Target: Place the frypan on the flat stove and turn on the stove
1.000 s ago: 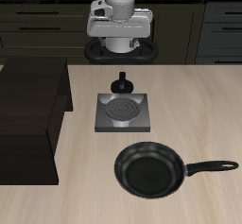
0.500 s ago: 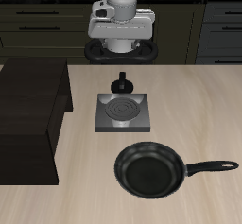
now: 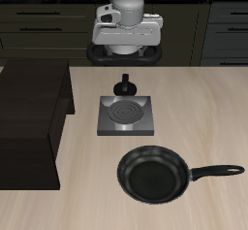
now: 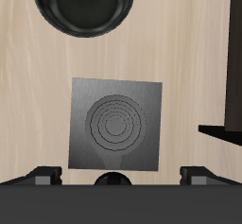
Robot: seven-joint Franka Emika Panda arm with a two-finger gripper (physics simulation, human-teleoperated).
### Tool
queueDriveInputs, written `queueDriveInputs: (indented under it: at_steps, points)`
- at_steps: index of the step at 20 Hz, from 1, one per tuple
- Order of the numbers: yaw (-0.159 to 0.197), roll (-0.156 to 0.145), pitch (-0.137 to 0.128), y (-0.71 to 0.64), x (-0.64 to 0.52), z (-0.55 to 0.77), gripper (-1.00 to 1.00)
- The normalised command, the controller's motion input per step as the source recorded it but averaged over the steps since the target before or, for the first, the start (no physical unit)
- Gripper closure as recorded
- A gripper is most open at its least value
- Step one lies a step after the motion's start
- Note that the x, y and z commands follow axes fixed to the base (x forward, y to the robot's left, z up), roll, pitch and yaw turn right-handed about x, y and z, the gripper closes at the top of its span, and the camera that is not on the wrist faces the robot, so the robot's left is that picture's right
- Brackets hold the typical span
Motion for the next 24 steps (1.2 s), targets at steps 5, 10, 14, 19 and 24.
queueDriveInputs:
  at_steps: [5,10,14,19,24]
  points:
    - [-0.009,-0.022,0.028,0.0,0.41,-0.14,-1.0]
    - [-0.008,-0.038,0.021,-0.02,0.45,-0.2,-1.0]
    - [0.0,0.01,0.01,-0.02,0.33,-0.13,-1.0]
    - [0.017,-0.022,0.001,-0.01,0.42,-0.13,-1.0]
    - [-0.005,0.005,-0.019,0.08,0.31,-0.02,-1.0]
